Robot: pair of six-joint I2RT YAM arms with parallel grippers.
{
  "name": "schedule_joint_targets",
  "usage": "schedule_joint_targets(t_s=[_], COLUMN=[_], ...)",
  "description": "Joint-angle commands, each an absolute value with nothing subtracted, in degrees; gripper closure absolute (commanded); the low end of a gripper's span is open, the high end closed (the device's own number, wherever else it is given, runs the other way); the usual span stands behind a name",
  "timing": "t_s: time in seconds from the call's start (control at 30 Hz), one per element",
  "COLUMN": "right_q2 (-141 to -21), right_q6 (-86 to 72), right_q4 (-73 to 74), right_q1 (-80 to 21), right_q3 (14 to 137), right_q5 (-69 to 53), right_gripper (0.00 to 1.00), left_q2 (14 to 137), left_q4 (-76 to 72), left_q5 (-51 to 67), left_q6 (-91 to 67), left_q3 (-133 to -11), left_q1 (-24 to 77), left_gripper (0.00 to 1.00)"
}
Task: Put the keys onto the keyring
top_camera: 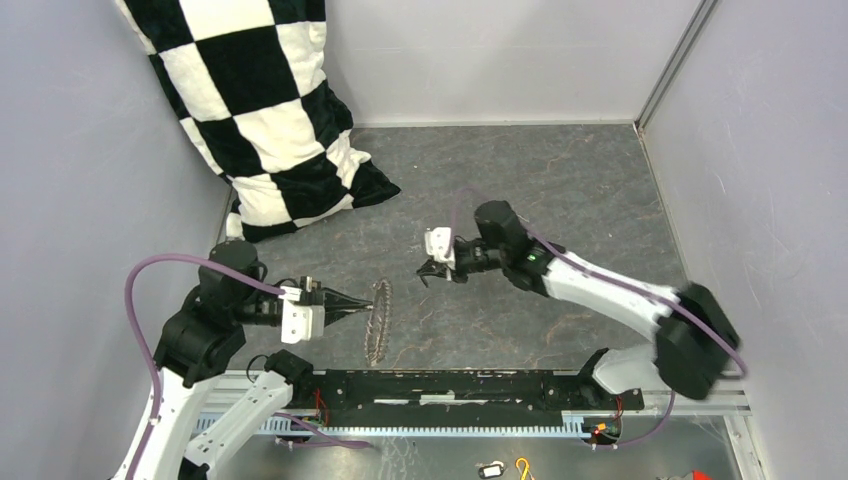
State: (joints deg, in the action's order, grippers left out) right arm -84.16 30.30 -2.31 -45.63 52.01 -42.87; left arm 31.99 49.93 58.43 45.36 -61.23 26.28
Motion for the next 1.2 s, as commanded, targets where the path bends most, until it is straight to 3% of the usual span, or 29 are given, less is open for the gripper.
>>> schedule_joint_targets(t_s=[0.0, 0.17, 0.47, 1.17], right_q2=[-68.1, -57.4, -55.9, -61.1], right_q6=[30.2, 31.1, 33.4, 39.1], right_q4=[-1.3, 3.9, 14.1, 17.3], right_q1=[-49.2, -55.1, -63.9, -70.9], right_q3=[48.6, 50.8, 61.7, 68.6], right_q5=[-33.9, -26.6, -26.7, -26.9], right_gripper=[1.0, 1.0, 1.0, 1.0], left_q2=[34.0, 36.5, 41.7, 46.0], left_q4=[51.9, 54.1, 57.7, 57.6], left_q5=[65.0, 67.8, 71.0, 77.5], left_q6=[54.9, 62.2, 74.9, 70.3], left_q3=[-60.7, -60.9, -61.4, -66.5], left_q1=[26.5, 26.5, 26.5, 26.5], left_gripper=[0.98, 0.98, 0.98, 0.98])
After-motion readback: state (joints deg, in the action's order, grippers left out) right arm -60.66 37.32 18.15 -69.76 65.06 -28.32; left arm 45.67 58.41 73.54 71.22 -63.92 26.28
